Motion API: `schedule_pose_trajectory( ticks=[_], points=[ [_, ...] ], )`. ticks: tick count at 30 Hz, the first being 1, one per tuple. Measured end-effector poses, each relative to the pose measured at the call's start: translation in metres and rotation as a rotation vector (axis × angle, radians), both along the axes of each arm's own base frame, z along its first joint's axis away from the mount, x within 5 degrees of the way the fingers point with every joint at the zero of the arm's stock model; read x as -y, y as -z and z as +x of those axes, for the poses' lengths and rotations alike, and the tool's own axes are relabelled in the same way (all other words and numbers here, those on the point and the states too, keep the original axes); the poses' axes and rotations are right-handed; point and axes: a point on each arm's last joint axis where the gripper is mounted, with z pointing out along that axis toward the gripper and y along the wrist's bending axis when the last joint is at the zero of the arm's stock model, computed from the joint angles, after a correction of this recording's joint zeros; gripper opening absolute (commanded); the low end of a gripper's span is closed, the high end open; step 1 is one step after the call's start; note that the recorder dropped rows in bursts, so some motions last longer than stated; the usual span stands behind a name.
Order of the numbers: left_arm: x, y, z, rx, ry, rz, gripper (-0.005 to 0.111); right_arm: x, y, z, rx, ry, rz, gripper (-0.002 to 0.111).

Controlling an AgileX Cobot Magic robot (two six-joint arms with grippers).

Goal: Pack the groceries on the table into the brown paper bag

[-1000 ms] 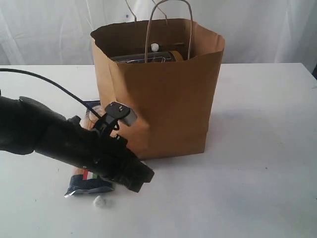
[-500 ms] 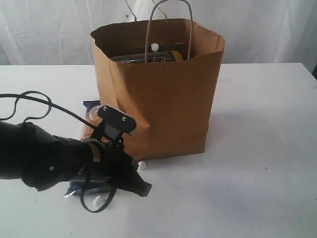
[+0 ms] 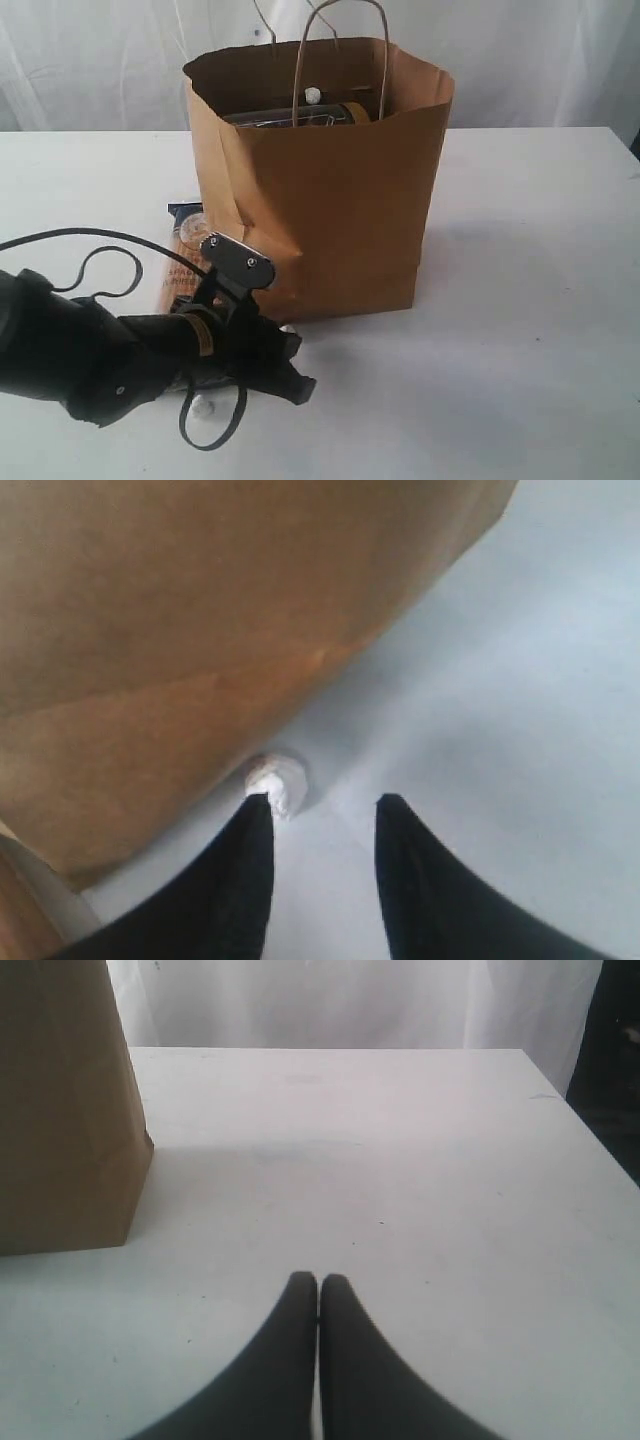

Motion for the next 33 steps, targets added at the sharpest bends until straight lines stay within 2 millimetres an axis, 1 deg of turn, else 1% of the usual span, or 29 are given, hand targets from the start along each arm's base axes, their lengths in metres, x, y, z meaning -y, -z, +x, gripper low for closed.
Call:
schedule_pose_trajectory(
  ticks=[3,7,8,10,12,13,14,15,19,23,33],
  points=[
    [0.003,0.009,0.007,-0.012,-0.011,0.013,0.040,0.000,0.000,0.000,0.000,0.000,0.000,0.000],
    [0.005,0.012,0.018,-0.003,-0.022,0.015,0.040,0.000,0.000,0.000,0.000,0.000,0.000,0.000],
    [0.006,0.013,0.019,-0.006,-0.023,0.018,0.038,0.000,0.000,0.000,0.000,0.000,0.001,0.000],
    [0.007,0.014,0.020,-0.010,-0.022,0.022,0.029,0.000,0.000,0.000,0.000,0.001,0.002,0.000],
    [0.007,0.013,0.021,-0.015,-0.022,0.029,0.017,0.000,0.000,0.000,0.000,0.001,0.002,0.000],
    [0.006,0.014,0.021,-0.018,-0.024,0.032,0.008,0.000,0.000,0.000,0.000,0.001,0.002,0.000],
    [0.006,0.014,0.022,-0.022,-0.026,0.036,0.002,0.000,0.000,0.000,0.000,0.001,0.002,0.000],
    [0.006,0.014,0.022,-0.025,-0.026,0.038,0.000,0.000,0.000,0.000,0.000,0.001,0.002,0.000],
    [0.006,0.014,0.022,-0.029,-0.026,0.041,0.000,0.000,0.000,0.000,0.000,0.001,0.002,0.000],
    [0.005,0.009,0.021,-0.043,-0.035,0.037,0.000,0.000,0.000,0.000,0.000,0.001,0.002,0.000],
    [-0.008,-0.032,0.006,-0.110,-0.029,0.090,0.000,0.000,0.000,0.000,0.000,0.001,0.002,0.000]
  ],
)
